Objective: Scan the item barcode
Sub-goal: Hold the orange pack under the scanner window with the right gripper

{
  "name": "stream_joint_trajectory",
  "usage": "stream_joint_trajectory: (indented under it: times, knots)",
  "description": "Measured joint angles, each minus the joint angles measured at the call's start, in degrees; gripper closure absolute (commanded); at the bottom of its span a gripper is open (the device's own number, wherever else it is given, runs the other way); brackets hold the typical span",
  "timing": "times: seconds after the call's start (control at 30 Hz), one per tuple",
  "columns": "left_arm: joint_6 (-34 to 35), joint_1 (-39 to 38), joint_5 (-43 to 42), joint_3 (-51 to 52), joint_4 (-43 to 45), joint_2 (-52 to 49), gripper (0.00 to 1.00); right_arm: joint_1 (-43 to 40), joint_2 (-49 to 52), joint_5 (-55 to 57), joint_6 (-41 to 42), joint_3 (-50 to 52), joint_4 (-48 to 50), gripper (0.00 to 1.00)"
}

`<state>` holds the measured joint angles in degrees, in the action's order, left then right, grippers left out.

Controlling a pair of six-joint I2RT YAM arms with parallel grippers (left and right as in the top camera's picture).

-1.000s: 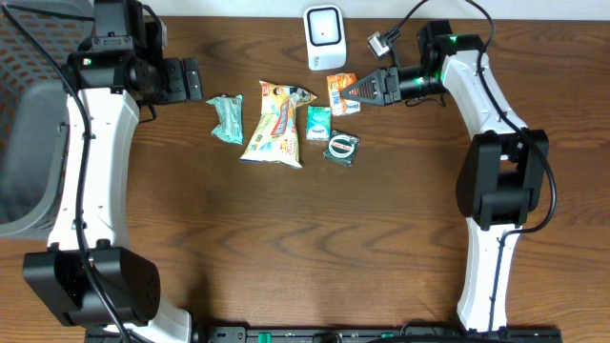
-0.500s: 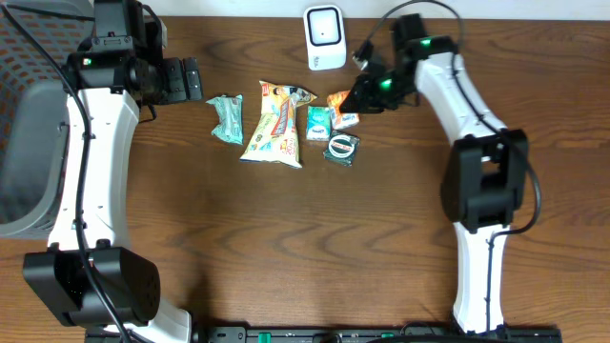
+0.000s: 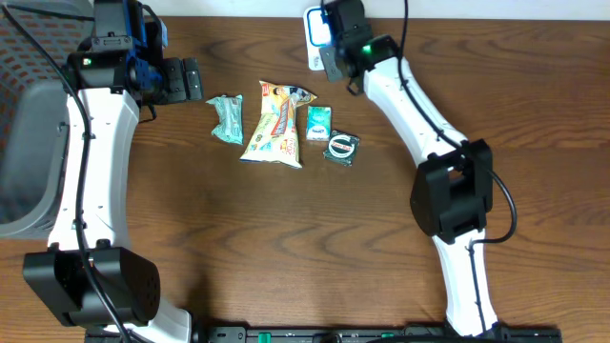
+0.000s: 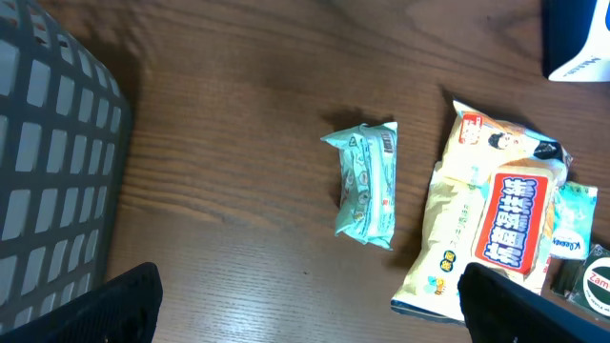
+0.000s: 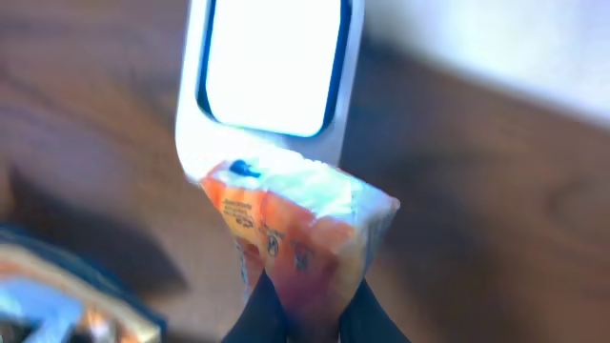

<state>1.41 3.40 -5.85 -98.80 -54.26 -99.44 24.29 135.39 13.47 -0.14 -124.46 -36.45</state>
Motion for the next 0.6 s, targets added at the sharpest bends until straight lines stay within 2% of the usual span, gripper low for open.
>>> stream_joint_trajectory:
  times: [0.2,0.33,0.6]
  knots:
    - [0.00,0.00,0.00,-0.02,-0.02,0.00,0.02,-0.02,0.00,2.01,-4.76,-0.02,12.13,0.99]
    - [0.00,0.02,0.00,0.00,0.02,0.00,0.02,-0.17,0.00,2.45,-12.66,-0.04,20.37,0.99]
    - [0.00,0.02,0.00,0.00,0.00,0.00,0.02,-0.17,0.57,0.24,-31.71,-0.09,22.21,0.99]
